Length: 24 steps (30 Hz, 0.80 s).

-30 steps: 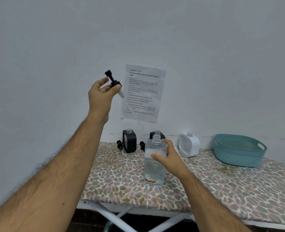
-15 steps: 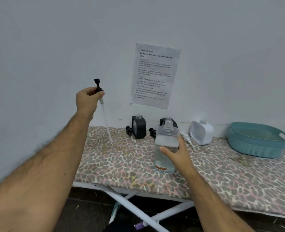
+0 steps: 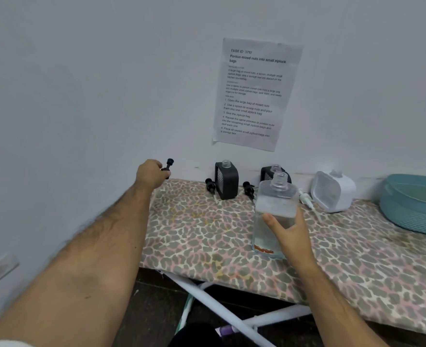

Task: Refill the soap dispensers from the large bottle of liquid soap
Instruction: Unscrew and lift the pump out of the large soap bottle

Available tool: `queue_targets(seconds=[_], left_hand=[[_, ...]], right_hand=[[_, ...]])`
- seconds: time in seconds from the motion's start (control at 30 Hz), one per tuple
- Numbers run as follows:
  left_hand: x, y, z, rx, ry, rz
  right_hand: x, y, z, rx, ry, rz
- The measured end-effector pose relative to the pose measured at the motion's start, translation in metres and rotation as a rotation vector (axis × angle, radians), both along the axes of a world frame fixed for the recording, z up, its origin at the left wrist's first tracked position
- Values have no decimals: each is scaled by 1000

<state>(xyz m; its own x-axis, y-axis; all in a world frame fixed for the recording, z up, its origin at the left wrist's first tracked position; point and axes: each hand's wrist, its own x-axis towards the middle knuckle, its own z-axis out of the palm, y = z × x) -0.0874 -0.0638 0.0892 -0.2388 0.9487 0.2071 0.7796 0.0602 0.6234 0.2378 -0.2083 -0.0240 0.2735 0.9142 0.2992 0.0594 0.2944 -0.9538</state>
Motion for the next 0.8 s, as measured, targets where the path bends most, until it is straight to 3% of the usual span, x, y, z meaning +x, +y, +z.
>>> queue_targets(seconds=[0.1,0.3,0.57,0.8], left_hand=[[-5,5,-15,-88,160,16],[-18,18,-51,-146,275,58],[-11,23,-82,-157,177,95],[-3,14,-91,-109,219,163]], right_hand=[[0,1,-2,-4,12,0],[-5,1,0,-3,55,-13],[-6,1,-1,21,78,-34],[-5,2,-3,18,65,-36]])
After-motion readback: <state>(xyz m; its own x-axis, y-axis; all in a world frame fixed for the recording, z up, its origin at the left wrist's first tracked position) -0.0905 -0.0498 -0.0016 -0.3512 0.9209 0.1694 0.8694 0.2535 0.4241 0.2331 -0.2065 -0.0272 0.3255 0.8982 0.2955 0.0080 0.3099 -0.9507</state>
